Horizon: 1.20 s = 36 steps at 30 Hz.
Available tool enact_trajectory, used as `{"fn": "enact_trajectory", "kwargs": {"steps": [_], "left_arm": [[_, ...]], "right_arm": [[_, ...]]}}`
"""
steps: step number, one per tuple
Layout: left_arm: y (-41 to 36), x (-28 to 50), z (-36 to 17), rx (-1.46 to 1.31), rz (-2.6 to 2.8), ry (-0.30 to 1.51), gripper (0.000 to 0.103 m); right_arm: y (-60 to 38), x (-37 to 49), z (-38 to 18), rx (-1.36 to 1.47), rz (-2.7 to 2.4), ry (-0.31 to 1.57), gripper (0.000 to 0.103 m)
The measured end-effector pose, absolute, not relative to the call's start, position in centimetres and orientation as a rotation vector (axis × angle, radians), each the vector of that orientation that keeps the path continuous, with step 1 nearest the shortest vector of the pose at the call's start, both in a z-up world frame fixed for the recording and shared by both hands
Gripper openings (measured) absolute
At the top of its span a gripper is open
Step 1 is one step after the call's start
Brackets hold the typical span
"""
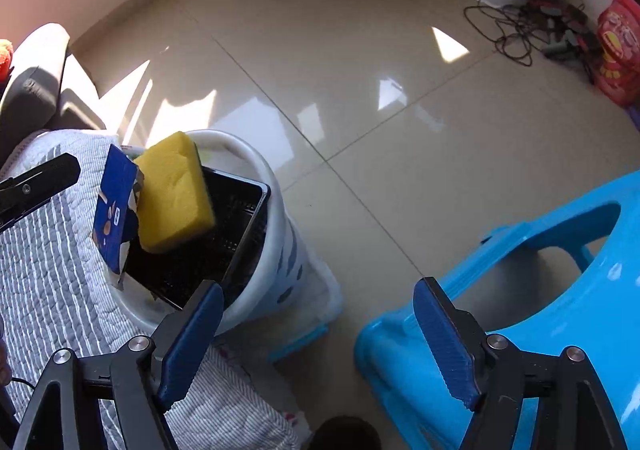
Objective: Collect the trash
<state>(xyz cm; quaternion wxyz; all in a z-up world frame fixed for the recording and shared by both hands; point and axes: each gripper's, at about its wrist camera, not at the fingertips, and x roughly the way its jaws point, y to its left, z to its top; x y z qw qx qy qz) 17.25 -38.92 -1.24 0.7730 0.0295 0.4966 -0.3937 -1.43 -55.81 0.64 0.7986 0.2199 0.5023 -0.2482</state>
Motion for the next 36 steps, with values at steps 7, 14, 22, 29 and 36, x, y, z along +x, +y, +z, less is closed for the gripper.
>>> {"fn": "enact_trajectory", "kwargs": {"steps": [7,14,22,29,36], "left_arm": [[-32.8,15.0,0.4,0.122,-0.778,1.014,0.103],[-26.0,11.0,2.5,0.194,-0.685,0.952,0.103],[-18.9,5.4,3.3,0.197,-0.574,0.906,0.103],[-13.7,2.2,2.9,0.097,-0.469,0.854,0.103],[-12.4,-0.1,2.6,0.162,-0.399,0.787,0.103]], "right_arm": [[-53.7,-2.3,2.1,0.451,-0.530,1.046,0.083],[-48.4,-3.2,4.9,0.370,-0.513,0.985,0.101],[-40.4,-5.8,6.3,0.253,-0.420,0.917,0.102],[-36.6,-8.3,4.9,0.187,-0.424,0.834,0.102],[-35.4,-7.8,3.5,0.196,-0.411,0.852,0.102]]}}
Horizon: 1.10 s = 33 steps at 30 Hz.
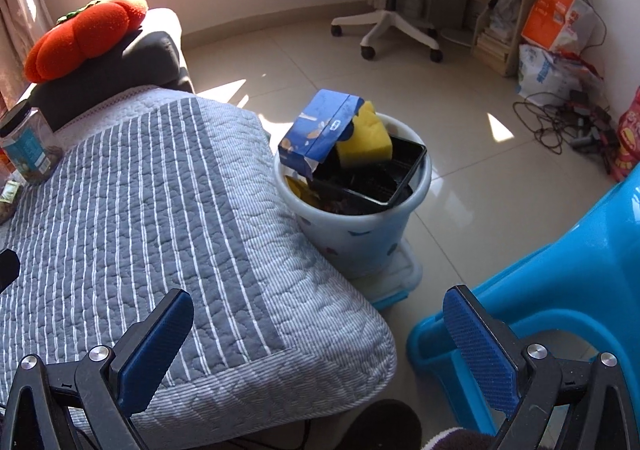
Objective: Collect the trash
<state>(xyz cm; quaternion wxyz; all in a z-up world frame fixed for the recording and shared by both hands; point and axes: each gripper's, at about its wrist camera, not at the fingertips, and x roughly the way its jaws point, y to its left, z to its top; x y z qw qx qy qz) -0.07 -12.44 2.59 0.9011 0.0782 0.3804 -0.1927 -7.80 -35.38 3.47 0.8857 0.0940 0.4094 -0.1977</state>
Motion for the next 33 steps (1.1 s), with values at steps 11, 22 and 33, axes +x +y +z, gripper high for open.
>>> {"fn": "enact_trajectory", "kwargs": {"steps": [11,22,33], "left_arm": [[-12.2,-0.7,2.7,0.155,-0.382,0.783,0.103],[-11.9,-0.7,2.5,0.145,-0.358,0.798,0.103],[-11.2,-1.1,2.6,0.128,-0.333,0.807,0.103]], "right_arm": [[-33.6,-7.3,3.0,0.164,-0.385,0.858,0.102],[-33.3,-7.3,2.7,0.160,-0.380,0.866,0.102],[-32.6,-7.1,2.4,0.138,-0.372,0.872,0.102]]}}
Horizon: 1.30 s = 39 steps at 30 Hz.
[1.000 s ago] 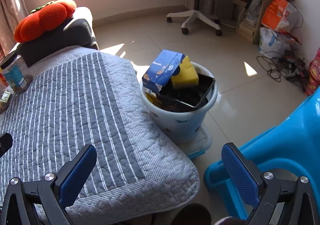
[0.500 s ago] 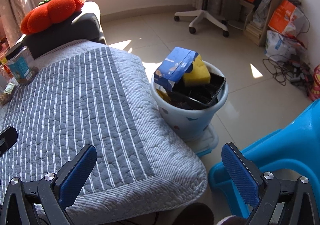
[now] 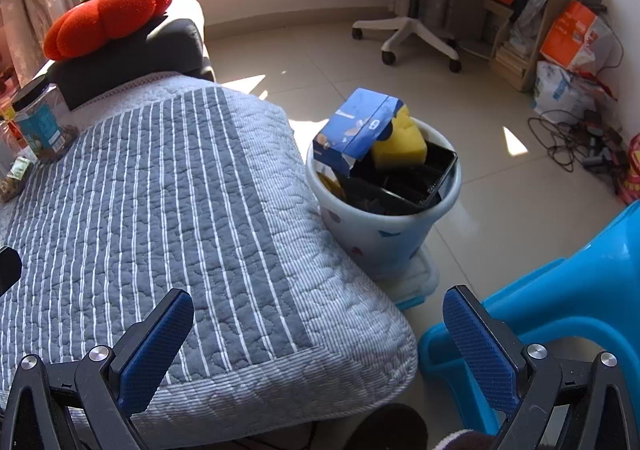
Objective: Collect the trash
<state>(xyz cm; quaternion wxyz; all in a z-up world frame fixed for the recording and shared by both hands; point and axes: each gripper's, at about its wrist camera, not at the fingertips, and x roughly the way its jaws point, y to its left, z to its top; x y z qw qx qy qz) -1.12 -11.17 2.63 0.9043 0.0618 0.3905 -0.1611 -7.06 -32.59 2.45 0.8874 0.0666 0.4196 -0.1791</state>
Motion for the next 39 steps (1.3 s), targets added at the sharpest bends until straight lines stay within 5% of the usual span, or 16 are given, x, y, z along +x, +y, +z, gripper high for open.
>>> {"fn": "enact_trajectory", "kwargs": {"steps": [39], "left_arm": [[-11.11,-1.21,2.19,0.160,-0.279,0.818,0.103]], "right_arm": [[-32.71,-7.15,2.36,0.126,-0.387,0.871,0.102]]}}
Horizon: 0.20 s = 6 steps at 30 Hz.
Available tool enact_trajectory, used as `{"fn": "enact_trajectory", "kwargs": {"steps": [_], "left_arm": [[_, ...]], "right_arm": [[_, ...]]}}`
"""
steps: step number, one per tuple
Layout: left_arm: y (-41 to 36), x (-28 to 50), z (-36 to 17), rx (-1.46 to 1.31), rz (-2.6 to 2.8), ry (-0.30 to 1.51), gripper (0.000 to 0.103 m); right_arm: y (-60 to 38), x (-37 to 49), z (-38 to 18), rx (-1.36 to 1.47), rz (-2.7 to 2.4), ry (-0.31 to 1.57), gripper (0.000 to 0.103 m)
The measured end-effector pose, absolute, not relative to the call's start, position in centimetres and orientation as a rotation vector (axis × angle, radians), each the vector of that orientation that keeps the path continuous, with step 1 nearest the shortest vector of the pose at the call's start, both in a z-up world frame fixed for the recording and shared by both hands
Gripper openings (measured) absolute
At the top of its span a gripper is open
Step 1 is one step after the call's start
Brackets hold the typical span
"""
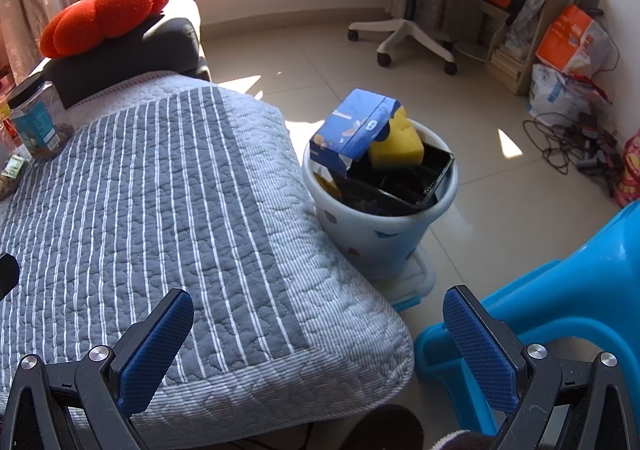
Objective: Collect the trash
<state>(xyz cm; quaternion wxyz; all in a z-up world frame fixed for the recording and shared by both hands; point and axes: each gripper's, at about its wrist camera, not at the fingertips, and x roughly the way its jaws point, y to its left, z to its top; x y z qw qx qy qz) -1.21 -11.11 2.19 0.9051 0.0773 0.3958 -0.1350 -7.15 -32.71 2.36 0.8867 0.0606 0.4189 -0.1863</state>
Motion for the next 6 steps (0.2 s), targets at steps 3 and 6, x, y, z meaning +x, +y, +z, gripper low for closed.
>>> {"fn": "enact_trajectory", "kwargs": {"steps": [3,6], "left_arm": [[-10.9,-1.1,2.2,0.158,-0.287,0.823,0.103],[-9.9,-0.5,2.6,0.138,-0.278,0.826,0.103]], "right_arm": [[-32.8,-7.1,2.2,0.126,-0.392,0.873,0.102],[-32.5,-6.0,1.5,0.126,-0.398,0.898,0.102]]}}
